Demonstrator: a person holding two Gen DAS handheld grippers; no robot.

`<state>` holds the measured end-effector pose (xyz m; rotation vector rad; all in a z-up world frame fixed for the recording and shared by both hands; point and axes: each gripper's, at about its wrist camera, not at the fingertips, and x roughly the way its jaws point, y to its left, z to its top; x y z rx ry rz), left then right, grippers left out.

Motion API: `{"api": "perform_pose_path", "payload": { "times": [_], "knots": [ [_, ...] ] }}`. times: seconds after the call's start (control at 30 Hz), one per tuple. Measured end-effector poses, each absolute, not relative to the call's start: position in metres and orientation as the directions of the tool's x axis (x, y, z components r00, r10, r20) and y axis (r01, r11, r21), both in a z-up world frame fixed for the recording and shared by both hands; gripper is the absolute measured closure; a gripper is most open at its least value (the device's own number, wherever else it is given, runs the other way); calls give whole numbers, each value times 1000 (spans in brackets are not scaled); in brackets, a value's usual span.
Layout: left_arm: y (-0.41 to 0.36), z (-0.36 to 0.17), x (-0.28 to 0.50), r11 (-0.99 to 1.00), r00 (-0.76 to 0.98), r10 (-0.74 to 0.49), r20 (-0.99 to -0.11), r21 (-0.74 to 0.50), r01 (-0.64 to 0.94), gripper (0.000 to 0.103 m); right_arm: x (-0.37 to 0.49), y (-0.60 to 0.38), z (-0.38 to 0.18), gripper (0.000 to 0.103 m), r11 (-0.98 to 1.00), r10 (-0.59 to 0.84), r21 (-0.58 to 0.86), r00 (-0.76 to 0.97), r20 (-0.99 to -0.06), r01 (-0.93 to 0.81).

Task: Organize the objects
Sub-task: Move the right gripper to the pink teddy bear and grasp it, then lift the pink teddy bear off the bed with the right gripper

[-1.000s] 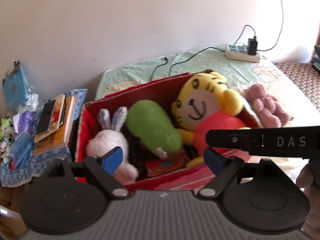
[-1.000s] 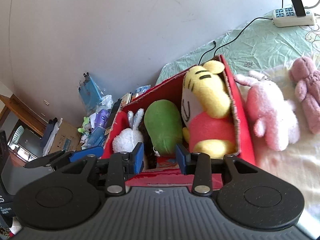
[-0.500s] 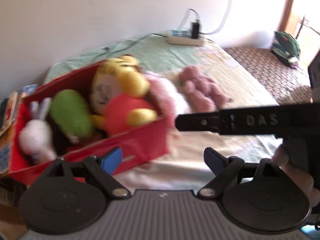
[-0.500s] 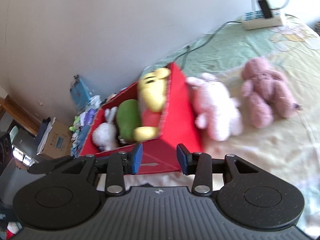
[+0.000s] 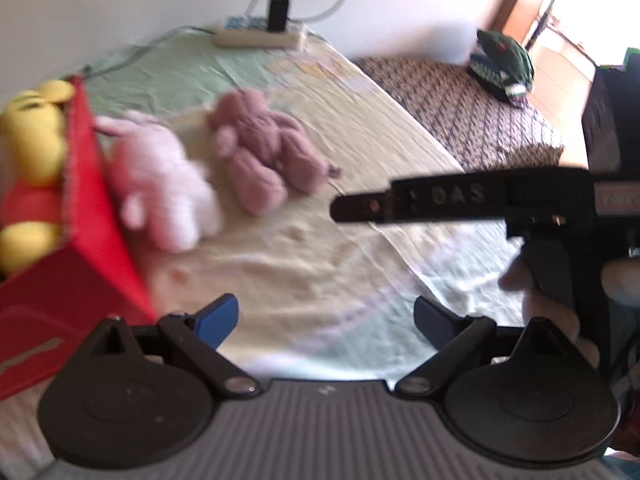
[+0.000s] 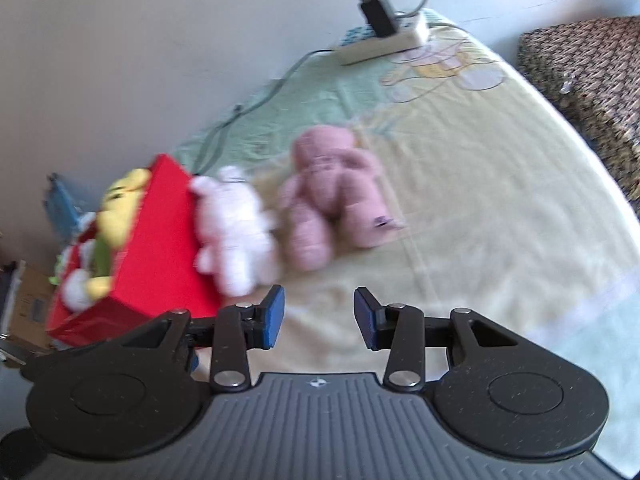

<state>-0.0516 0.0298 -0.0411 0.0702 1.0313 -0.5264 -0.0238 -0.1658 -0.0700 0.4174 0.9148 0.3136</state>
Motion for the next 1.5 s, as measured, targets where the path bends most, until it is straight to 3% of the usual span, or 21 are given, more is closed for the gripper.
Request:
{"api": "perform_pose_path", "payload": {
  "times": [0.17, 0.33, 0.53, 0.87, 1.0, 1.5],
  "knots": [
    [11, -57, -35, 879, 346, -385, -856, -226, 420, 8, 8, -171, -78, 61, 908, 391, 404, 565, -727, -108],
    [3, -62, -20, 920, 392, -283, -875, -132, 369, 8, 38, -167, -86, 61, 927, 361, 354, 551, -753, -124],
    [4, -69, -6, 948, 378, -220, -899, -105, 301, 8, 60, -165, -98, 60, 897, 423, 428, 501, -755, -112],
    [12, -73, 0, 972, 394, -120, -911, -28, 233, 8, 71, -148, -110, 64, 906, 413, 398, 499, -762, -143],
    [11, -75, 0, 973, 396, -103, -912, -9, 231, 8, 70, -153, -111, 69, 903, 418, 407, 499, -759, -137],
    [12, -77, -1, 960, 382, -136, -914, -26, 278, 8, 2, -187, -111, 70, 879, 453, 470, 453, -768, -82]
  ]
}}
